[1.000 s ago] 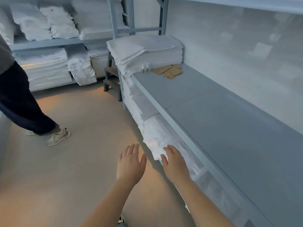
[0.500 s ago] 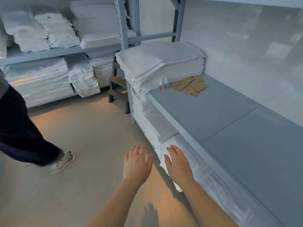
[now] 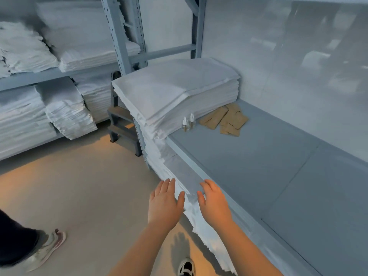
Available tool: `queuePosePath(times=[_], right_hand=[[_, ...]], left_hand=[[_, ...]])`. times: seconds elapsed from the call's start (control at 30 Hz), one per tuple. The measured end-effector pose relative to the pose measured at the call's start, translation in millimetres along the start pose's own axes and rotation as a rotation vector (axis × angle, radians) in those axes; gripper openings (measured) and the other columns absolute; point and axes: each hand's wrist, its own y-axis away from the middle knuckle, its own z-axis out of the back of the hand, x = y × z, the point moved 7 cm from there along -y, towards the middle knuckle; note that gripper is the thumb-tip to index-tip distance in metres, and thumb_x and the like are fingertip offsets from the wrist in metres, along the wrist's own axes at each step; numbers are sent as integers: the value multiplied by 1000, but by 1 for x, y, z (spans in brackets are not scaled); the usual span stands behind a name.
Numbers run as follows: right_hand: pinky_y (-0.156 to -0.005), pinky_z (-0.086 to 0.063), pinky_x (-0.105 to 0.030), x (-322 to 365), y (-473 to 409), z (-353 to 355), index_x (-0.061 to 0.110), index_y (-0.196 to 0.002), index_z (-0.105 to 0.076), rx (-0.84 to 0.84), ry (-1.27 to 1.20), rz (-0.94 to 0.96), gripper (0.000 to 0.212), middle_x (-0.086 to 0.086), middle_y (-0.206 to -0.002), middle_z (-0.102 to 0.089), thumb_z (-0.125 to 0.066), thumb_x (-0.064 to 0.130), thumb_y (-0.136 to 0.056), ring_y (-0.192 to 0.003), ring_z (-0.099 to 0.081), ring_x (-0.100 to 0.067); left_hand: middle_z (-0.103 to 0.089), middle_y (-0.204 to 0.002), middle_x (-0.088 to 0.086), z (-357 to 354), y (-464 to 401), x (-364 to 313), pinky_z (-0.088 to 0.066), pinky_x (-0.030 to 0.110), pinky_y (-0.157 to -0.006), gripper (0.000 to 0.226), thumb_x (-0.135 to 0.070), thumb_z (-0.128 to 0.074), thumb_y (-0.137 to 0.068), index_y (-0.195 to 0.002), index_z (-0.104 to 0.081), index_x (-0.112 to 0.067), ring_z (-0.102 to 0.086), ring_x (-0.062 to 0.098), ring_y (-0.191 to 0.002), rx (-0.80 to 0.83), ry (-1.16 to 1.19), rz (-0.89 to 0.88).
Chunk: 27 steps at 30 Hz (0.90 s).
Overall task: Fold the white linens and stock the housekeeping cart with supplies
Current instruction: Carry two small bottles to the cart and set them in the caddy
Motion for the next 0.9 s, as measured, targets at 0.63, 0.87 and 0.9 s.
queuePosePath(times=[0.63, 0.87, 0.9], right_hand=[[-112, -26, -27, 3, -233, 24, 12, -138, -46, -70, 90, -13, 40, -3, -148, -39, -40, 28, -102, -139, -31, -16], [-110, -26, -24, 10, -306, 9, 14, -142, -40, -83, 97, -141, 43, -1, -151, -34, -39, 30, -102, -138, -30, -14], [-109, -26, -24, 12, -318, 7, 12, -143, -39, -76, 95, -162, 44, -2, -150, -34, -41, 29, -102, -137, -32, -16]], left_hand=[[-24, -157, 0, 12, -253, -19, -14, 36, -118, 62, -50, -28, -99, -151, -21, -19, -15, 18, -145, 51, 48, -104], [-13, -160, 1, -1, -334, -16, -12, 35, -119, 67, -49, -30, -99, -153, -9, -15, -9, 17, -147, 184, 86, -213], [-14, -159, 2, -3, -345, -17, -14, 35, -119, 67, -47, -32, -99, -153, -9, -14, -11, 18, -146, 190, 95, -245]])
